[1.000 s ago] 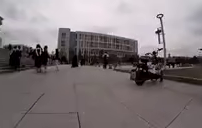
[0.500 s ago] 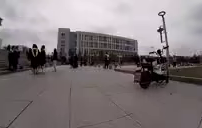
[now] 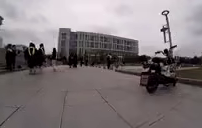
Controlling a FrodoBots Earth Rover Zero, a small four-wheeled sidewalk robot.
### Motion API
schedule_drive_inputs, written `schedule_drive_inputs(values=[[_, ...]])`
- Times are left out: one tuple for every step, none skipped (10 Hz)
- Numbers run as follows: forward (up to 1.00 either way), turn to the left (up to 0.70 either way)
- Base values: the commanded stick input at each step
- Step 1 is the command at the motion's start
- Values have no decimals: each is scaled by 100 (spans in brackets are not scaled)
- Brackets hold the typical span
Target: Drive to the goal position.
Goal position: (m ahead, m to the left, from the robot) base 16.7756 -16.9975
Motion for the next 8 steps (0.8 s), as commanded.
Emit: schedule_drive_inputs(values=[[70,0],[70,0],[70,0],[70,0],[70,0],[70,0],[70,0],[70,0]])
